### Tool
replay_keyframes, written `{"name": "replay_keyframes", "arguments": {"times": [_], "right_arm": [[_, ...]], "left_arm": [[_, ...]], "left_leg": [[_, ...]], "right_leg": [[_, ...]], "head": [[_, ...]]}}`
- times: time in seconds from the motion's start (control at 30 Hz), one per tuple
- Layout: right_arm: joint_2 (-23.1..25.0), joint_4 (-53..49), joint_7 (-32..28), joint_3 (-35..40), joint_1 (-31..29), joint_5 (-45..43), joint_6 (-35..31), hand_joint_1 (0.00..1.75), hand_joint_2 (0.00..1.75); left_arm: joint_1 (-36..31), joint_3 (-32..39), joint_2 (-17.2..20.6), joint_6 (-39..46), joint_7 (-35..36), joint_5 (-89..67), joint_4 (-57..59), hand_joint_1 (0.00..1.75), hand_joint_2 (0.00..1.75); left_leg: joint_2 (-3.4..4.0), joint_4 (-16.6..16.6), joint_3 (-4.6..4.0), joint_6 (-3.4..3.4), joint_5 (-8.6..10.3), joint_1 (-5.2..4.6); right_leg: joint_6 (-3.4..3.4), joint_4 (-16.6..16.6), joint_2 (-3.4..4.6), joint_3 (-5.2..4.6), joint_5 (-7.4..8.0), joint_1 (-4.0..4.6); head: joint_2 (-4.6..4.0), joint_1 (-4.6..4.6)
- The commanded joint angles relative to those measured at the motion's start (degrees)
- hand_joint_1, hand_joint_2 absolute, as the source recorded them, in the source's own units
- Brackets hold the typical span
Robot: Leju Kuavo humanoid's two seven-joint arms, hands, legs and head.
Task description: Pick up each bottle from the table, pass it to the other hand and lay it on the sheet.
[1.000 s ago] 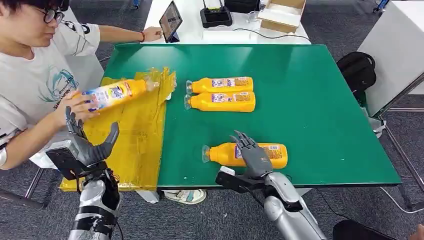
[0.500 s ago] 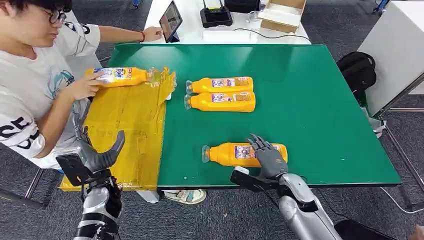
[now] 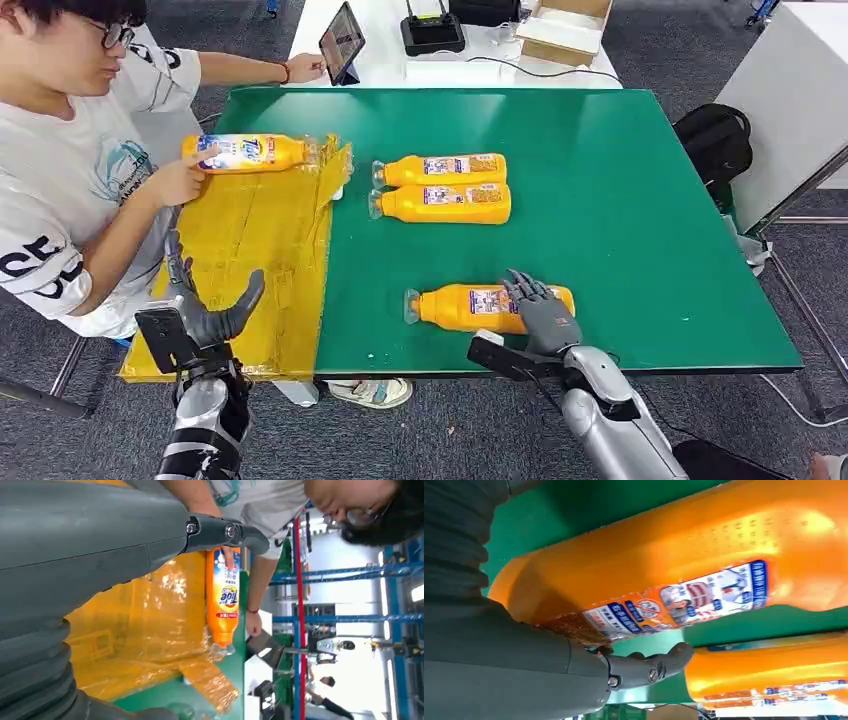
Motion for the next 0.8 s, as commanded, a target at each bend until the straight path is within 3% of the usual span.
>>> {"name": "replay_keyframes", "arguments": {"times": [0.03,0.47,0.8], "right_arm": [[1.8,14.9,2.1,-3.7,-6.1,-0.4,0.4,0.00,1.75],[2.7,24.9,2.9,-1.3,-12.0,0.3,2.9,0.00,1.75],[2.4,29.8,-1.5,3.3,-14.8,-3.7,8.1,0.03,1.75]], "left_arm": [[-2.0,-0.2,-0.1,-1.7,0.3,0.3,8.8,0.00,1.75],[-3.4,0.4,0.0,-1.7,0.2,0.0,14.3,0.00,1.75],[-5.2,0.3,-0.1,-2.6,0.4,1.2,17.0,0.00,1.75]], "left_leg": [[0.04,-0.1,0.20,0.04,-0.01,0.00],[0.12,-0.1,0.38,0.05,-0.01,0.03],[0.20,-0.1,0.63,0.03,-0.01,0.05]], "right_leg": [[-0.10,-0.1,0.00,0.20,0.00,0.02],[-0.17,-0.1,0.00,0.31,0.04,0.07],[-0.15,-0.1,0.01,0.54,0.06,0.09]], "head": [[0.00,0.00],[0.00,0.02],[0.00,0.04]]}}
